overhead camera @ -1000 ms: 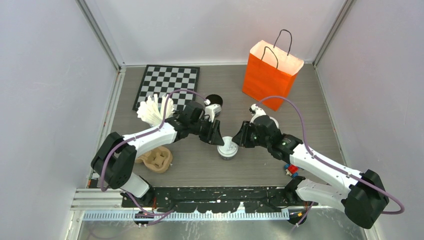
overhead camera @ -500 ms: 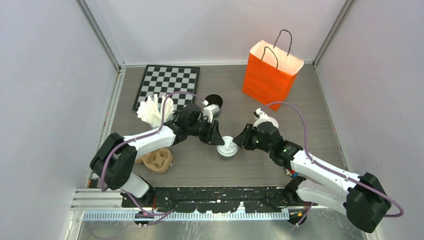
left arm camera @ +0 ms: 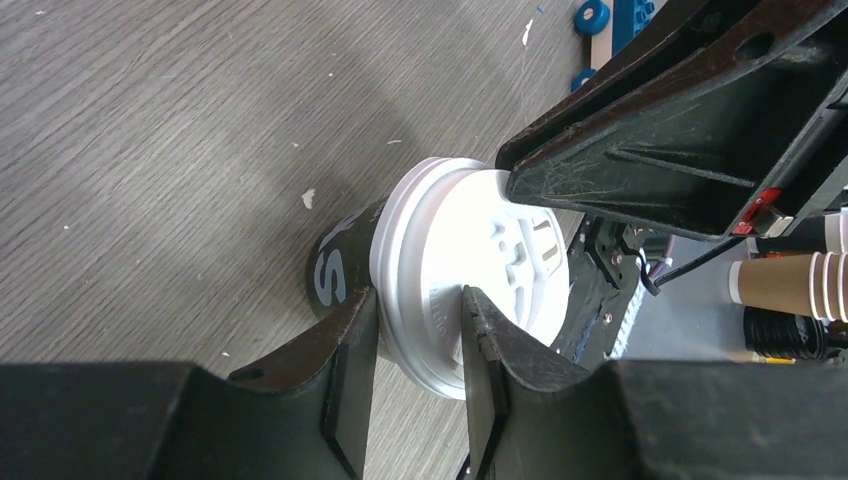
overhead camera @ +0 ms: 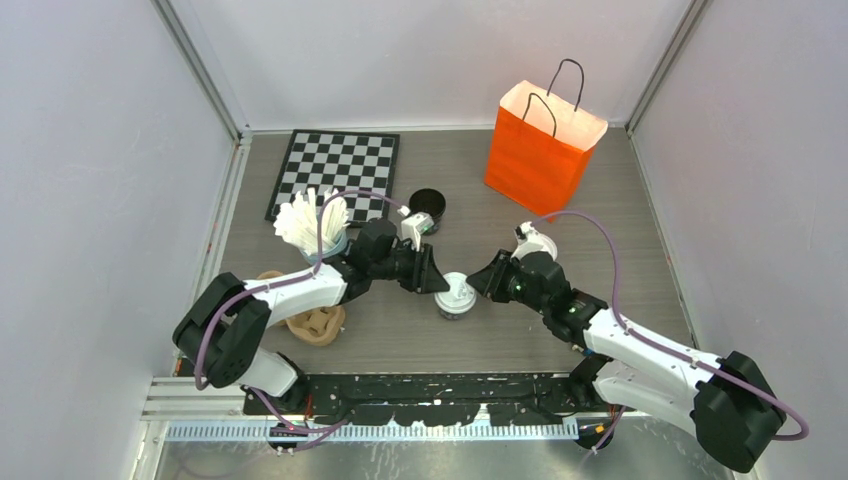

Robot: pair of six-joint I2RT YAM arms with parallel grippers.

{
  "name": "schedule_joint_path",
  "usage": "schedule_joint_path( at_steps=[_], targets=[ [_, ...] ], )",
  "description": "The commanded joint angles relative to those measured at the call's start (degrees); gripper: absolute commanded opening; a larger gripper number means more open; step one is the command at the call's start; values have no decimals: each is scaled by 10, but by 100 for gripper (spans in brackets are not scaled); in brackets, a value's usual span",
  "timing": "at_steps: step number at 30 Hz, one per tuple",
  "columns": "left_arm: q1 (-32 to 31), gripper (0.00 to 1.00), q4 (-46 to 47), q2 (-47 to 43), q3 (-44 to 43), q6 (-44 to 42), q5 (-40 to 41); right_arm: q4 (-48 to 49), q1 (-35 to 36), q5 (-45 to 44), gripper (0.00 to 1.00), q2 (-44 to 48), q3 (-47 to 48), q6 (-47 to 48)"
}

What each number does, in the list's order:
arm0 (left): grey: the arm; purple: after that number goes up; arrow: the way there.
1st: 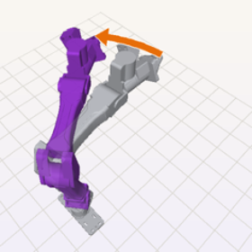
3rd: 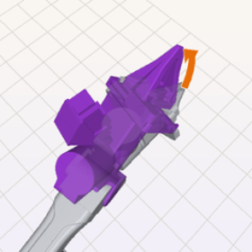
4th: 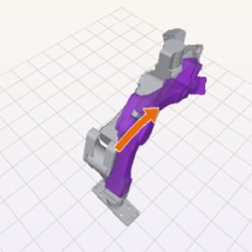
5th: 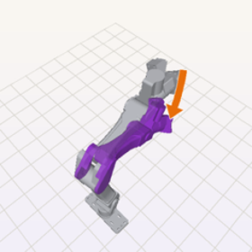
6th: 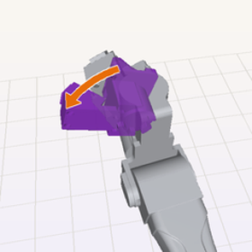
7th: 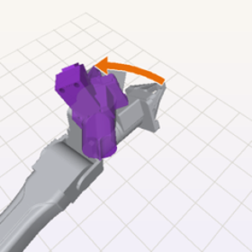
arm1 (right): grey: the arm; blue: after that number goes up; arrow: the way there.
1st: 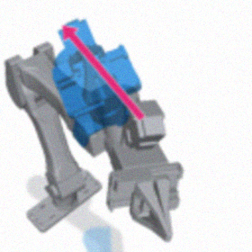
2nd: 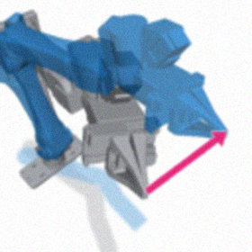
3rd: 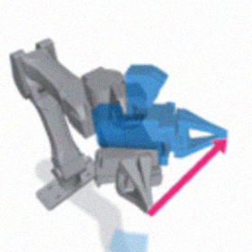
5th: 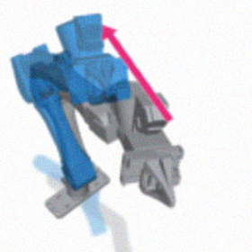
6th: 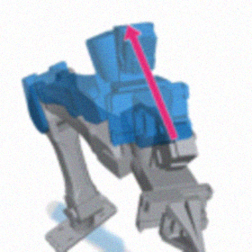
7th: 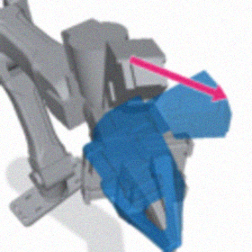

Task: Pack the takeout coffee

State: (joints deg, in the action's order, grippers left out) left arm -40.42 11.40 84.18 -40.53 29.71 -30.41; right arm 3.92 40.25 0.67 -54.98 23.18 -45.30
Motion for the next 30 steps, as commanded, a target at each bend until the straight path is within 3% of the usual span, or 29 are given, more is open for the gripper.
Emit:
schedule_joint_path(
  at_steps=[1, 8, 15, 22, 30],
  targets=[
    [-18, 33, -83, 29, 47, -26, 75, -58, 5, 1, 23, -19, -47, -17],
    [-29, 33, -100, 31, 59, -17, 111, -42, 5, 3, 23, -23, -70, -31],
    [-37, 36, 11, -10, 71, 74, 31, -83, 6, 12, 26, 10, -1, -2],
    [-36, 50, -70, -79, -7, 71, 64, -215, 5, -43, 48, 8, 161, 76],
    [-33, 69, -210, -103, -109, 8, 128, -283, 6, -39, 77, 22, 212, 131]
  ],
)
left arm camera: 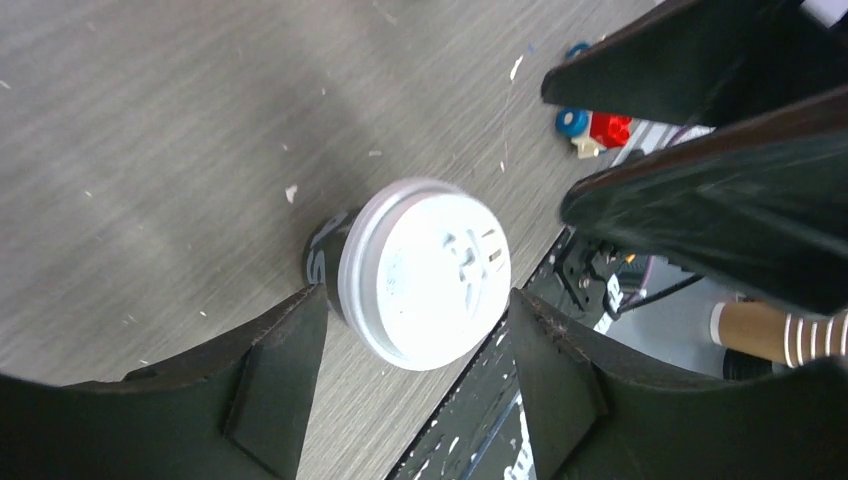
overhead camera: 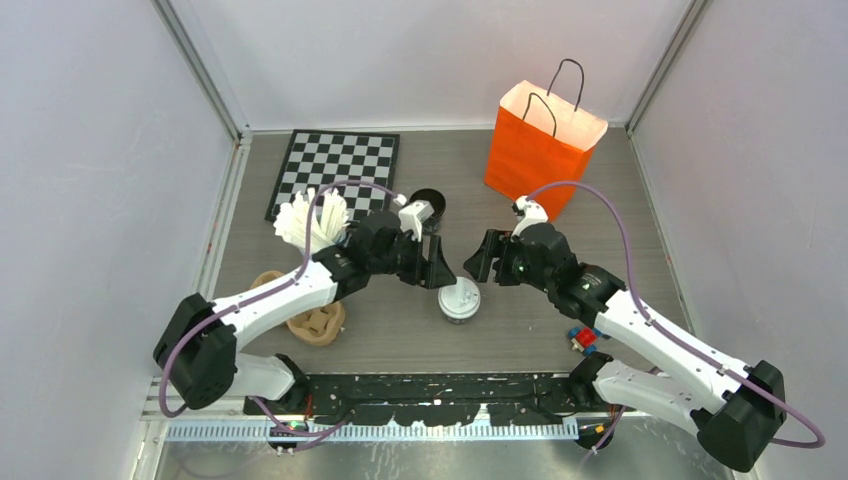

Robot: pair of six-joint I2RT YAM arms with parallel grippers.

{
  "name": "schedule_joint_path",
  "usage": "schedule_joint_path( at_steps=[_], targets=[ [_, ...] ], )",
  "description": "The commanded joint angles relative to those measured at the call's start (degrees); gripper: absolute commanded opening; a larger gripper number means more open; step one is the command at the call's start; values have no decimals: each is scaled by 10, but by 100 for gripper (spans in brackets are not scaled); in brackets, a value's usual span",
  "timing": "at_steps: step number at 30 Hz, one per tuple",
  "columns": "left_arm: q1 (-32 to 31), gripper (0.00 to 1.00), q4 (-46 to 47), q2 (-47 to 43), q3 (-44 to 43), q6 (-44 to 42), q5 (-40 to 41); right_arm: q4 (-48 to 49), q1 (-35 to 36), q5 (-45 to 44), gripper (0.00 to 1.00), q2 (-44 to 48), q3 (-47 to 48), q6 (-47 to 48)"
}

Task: Pack the takeout coffee

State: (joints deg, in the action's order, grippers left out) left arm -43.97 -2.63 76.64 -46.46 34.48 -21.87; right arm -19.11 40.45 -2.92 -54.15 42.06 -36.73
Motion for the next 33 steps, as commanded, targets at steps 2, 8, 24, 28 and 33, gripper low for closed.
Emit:
schedule_joint_path(
  at_steps=[2, 8, 24, 28, 33],
  targets=[
    [5, 70, -88, -38, -61, -47, 62, -57, 10, -4, 82, 13, 26, 50],
    [6, 76, -150, -126, -67, -74, 128, -85, 90, -80, 84, -25, 63, 73],
    [6, 100, -386, -404, -51, -159, 260, -99, 169, -151, 89, -162, 133, 98],
    [6, 100, -412, -435, -28, -176, 278, -103, 173, -162, 88, -188, 137, 98],
    [6, 100, -412, -452, -22, -179, 277, -117, 180, -176, 82, -214, 138, 92]
  ],
)
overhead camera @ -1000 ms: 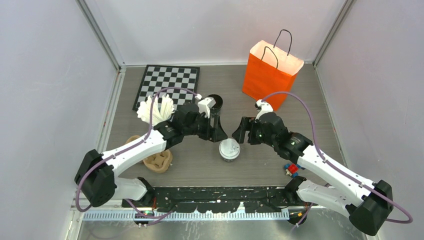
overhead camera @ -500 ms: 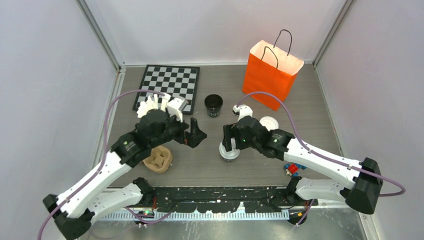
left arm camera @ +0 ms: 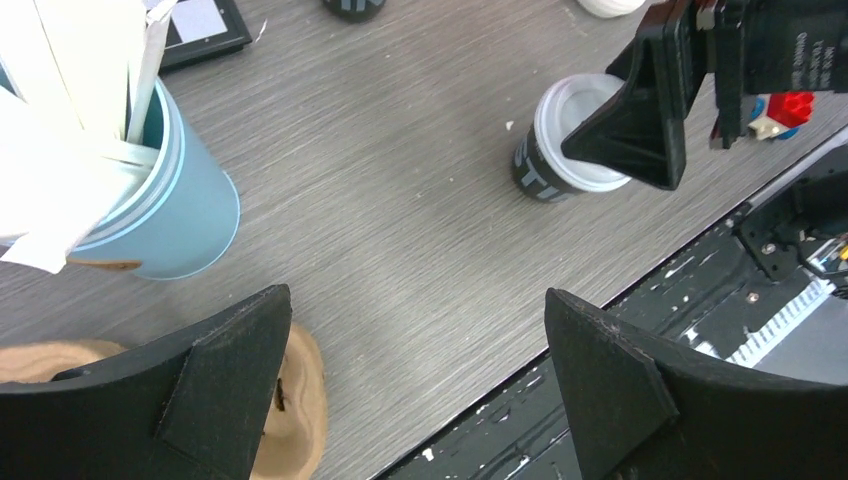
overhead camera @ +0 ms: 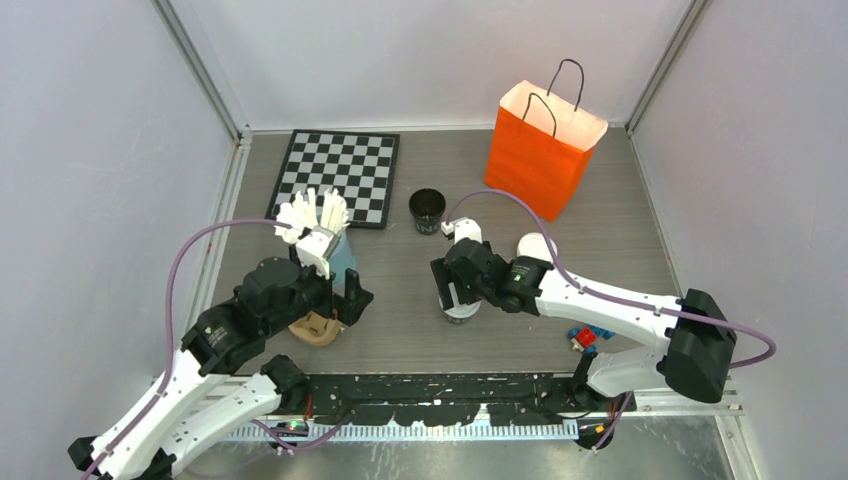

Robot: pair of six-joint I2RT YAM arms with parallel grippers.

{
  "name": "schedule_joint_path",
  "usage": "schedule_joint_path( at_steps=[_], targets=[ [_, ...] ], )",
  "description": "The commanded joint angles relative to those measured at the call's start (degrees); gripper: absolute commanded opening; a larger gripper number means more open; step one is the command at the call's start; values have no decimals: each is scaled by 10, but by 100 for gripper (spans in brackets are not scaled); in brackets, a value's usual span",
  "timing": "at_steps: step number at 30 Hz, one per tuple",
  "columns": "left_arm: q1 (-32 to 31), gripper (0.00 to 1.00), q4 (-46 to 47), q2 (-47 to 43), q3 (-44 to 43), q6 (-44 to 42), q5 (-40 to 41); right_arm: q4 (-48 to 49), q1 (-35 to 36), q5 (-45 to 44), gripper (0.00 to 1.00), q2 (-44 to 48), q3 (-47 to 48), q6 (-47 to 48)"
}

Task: Pack the takeout coffee

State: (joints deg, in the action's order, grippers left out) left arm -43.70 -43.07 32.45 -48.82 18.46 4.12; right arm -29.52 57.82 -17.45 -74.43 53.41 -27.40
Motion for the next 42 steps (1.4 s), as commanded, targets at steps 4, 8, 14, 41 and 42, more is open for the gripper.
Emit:
schedule_joint_path(
  at_steps=[4, 8, 14, 41, 42],
  targets=[
    [4, 100, -11, -13, 3, -21, 27, -20, 12, -40, 78, -20, 20, -8],
    [4, 100, -13, -10, 2, -21, 24, -22, 16, -46, 74, -17, 19, -11],
    [4, 100, -15, -19, 4, -21, 30, -56, 17, -68, 73, -11, 23, -26],
    [3, 100, -11, -16, 7, -24, 34, -127, -66, -134, 77, 175, -78, -107],
    [4, 100, -11, -16, 7, -24, 34, -130, -68, -136, 77, 181, -79, -108]
  ],
)
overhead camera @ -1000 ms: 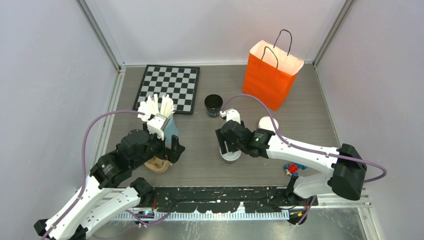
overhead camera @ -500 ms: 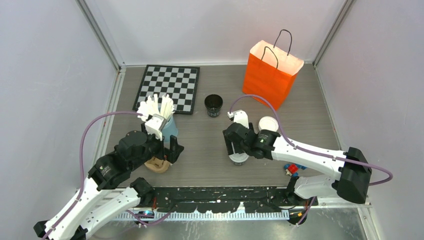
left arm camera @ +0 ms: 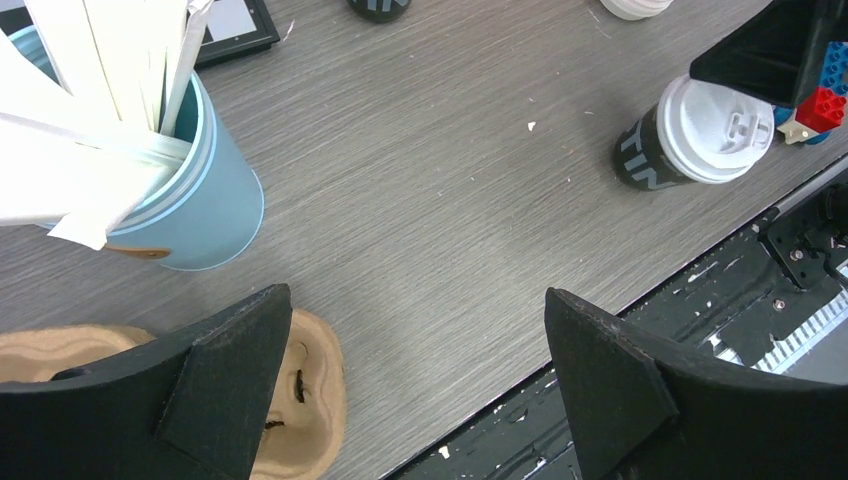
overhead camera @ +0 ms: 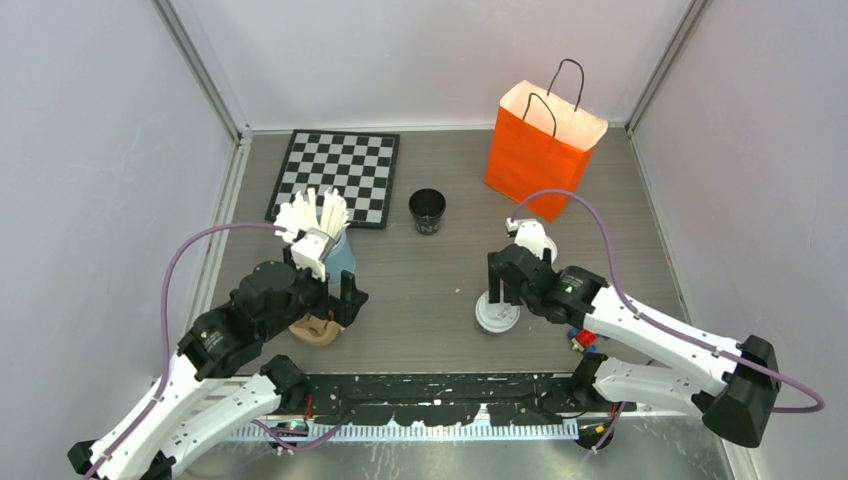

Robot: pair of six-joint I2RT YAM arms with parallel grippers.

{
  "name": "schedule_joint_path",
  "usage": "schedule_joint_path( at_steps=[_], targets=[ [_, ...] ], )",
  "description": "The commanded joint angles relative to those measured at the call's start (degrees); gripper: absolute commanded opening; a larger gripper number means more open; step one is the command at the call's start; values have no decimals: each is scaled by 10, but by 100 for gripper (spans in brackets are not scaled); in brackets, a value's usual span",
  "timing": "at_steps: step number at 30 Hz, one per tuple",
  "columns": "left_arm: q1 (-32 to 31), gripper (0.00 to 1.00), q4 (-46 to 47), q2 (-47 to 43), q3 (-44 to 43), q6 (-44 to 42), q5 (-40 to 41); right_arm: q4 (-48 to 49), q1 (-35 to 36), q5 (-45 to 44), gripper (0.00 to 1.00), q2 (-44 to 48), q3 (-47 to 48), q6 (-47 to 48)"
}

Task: Pack the takeout coffee

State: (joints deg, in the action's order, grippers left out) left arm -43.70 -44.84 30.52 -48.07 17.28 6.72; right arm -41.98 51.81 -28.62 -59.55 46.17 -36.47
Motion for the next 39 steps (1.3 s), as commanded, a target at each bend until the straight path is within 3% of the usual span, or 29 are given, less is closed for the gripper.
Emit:
schedule_joint_path(
  at_steps=[1, 5, 15, 34, 39],
  targets=[
    [4, 100, 7, 4, -1, -13, 8, -7, -7, -25, 77, 37, -7, -17],
    [4, 100, 7, 5, -1, -14, 9, -5, -8, -7, 77, 46, 2, -8],
    [4, 100, 6, -1, -1, -15, 15, -20, 22, 56, 90, 34, 32, 29],
    [4, 100, 6, 5, -1, -18, 13, -42, 38, 65, 91, 10, 27, 35],
    [4, 100, 6, 6, -1, -19, 9, -31, 38, 64, 86, 7, 18, 33]
  ],
)
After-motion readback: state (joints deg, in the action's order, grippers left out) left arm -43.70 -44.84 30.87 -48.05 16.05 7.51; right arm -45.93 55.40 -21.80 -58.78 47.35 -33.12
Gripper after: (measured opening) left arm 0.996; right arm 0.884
